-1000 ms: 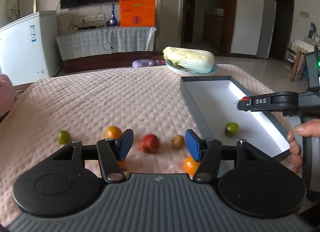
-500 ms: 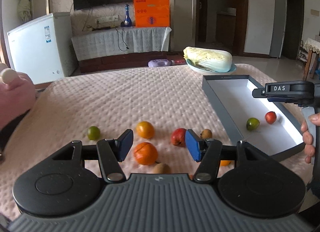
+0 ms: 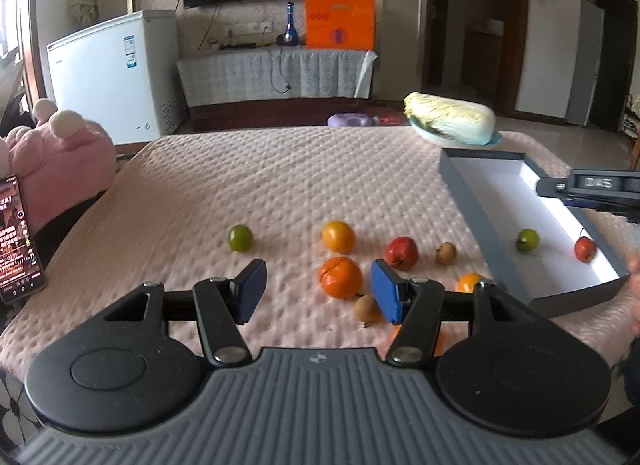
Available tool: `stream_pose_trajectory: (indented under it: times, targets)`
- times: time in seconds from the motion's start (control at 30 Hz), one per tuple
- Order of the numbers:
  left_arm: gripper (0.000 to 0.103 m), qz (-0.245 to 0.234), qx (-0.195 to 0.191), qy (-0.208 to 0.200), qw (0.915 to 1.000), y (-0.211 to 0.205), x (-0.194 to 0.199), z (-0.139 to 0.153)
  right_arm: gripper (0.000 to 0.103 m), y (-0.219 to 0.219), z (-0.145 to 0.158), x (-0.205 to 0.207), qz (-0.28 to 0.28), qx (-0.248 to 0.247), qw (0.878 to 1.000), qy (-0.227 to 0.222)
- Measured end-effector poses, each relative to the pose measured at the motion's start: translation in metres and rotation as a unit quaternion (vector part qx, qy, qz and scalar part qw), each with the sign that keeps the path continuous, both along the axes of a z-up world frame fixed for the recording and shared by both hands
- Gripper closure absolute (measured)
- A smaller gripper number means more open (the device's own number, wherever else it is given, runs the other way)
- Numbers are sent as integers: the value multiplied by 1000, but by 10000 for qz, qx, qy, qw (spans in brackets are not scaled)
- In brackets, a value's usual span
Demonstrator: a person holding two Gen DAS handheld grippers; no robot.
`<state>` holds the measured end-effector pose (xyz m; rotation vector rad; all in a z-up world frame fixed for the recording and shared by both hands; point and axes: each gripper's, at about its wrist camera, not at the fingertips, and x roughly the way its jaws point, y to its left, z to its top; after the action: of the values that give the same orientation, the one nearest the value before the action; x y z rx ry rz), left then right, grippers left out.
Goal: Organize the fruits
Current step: 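Move both open tools back over the remaining fruits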
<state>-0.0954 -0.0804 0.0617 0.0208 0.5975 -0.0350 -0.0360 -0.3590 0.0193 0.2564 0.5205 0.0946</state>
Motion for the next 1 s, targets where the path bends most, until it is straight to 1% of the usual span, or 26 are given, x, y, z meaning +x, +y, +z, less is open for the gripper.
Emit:
stream_pose_trajectory:
  times: [0.1,0.23,0.33,0.47,0.67,0.8,0.87,0.93,1.0]
  targets:
    - [39,46,1,3,10000,3,1,-1,53,12,2,-15,148,-117,9998,17]
    - [39,49,4,-18,10000,5,0,-2,53,36,2,-42,611,-177,9980,-1]
    - [39,59,-67,-23,10000,8,1,-3,53,59,2,-59,1155,-183,9931,-36]
    - [39,111,-144,-24,9998,12,3,-2,53,87,-6,-62,1676,-446,9848,105]
    - [39,125,-241,-64,9996,17,3,0,53,108,-17,-55,1915,-679,9787,291]
    - [39,187,-407,-63,9990,27,4,0,53,112,-20,-55,1986,-652,9772,361]
    - [39,186,-357,-64,9992,27,3,-1,53,116,-23,-60,2058,-698,9754,375]
    - [39,111,-284,-40,9995,25,4,-2,53,122,-26,-60,2127,-905,9722,364]
    - [39,44,-289,-16,9996,22,5,-3,53,125,-28,-59,2165,-1022,9702,369]
